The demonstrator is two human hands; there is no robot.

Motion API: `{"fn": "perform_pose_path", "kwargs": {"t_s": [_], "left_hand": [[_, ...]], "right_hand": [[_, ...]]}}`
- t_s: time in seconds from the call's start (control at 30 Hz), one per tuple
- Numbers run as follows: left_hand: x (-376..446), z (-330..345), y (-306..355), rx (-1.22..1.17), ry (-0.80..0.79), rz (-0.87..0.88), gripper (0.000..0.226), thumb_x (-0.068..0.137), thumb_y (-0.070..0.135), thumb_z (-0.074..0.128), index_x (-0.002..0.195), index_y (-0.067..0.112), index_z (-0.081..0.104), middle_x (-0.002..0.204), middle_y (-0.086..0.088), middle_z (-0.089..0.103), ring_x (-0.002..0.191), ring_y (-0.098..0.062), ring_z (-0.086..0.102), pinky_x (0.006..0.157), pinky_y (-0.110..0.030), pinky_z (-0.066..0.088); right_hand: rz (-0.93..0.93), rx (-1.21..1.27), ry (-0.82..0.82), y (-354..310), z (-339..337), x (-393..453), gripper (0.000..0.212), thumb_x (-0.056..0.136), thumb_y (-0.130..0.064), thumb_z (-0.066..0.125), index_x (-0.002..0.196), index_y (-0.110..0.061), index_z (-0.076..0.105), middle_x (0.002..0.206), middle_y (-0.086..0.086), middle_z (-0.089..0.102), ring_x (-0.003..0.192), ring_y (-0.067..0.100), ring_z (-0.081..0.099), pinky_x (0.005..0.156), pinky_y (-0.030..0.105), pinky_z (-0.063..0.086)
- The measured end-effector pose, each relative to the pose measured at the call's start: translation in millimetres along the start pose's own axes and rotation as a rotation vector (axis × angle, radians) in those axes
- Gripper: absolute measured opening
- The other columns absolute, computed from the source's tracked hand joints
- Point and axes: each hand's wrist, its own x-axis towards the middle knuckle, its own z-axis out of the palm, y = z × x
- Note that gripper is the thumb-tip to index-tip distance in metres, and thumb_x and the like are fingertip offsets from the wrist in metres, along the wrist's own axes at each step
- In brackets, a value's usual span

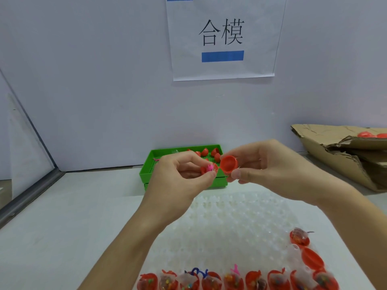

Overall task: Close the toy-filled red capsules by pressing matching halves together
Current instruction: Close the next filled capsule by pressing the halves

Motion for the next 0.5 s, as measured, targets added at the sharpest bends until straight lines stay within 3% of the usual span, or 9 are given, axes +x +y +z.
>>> {"fn": "perform_pose_path", "kwargs": {"t_s": [0.2,0.37,0.5], "left_hand": [[0.1,0.6,-0.4,0.006,-0.018,0.0,0.007,0.081,0.011,0.079,0.081,0.017,0.077,0.077,0.005,0.076,0.077,-0.006,0.073,0.069,-0.015,0.055],[0.8,0.2,-0.9,0.063,-0.006,0.043,0.006,0.081,0.014,0.08,0.082,0.019,0.077,0.078,0.007,0.076,0.077,-0.006,0.073,0.071,-0.017,0.057],[0.4,0.4,-1.5,0.077,0.005,0.056,0.007,0.082,0.017,0.079,0.085,0.022,0.075,0.079,0.007,0.075,0.078,-0.008,0.073,0.073,-0.022,0.059]], "right_hand": [[-0.074,-0.019,0.102,-0.9,4.6,1.5,0.024,0.084,-0.017,0.079,0.104,-0.028,0.073,0.087,-0.009,0.077,0.081,0.007,0.073,0.072,0.019,0.055],[-0.107,-0.09,0.178,-4.4,9.5,1.1,0.021,0.082,-0.018,0.08,0.098,-0.029,0.074,0.085,-0.01,0.076,0.08,0.007,0.073,0.08,0.027,0.059],[-0.118,-0.102,0.185,-3.6,7.8,1.4,0.017,0.086,-0.019,0.076,0.1,-0.029,0.075,0.084,-0.01,0.076,0.078,0.006,0.072,0.071,0.022,0.057]]}}
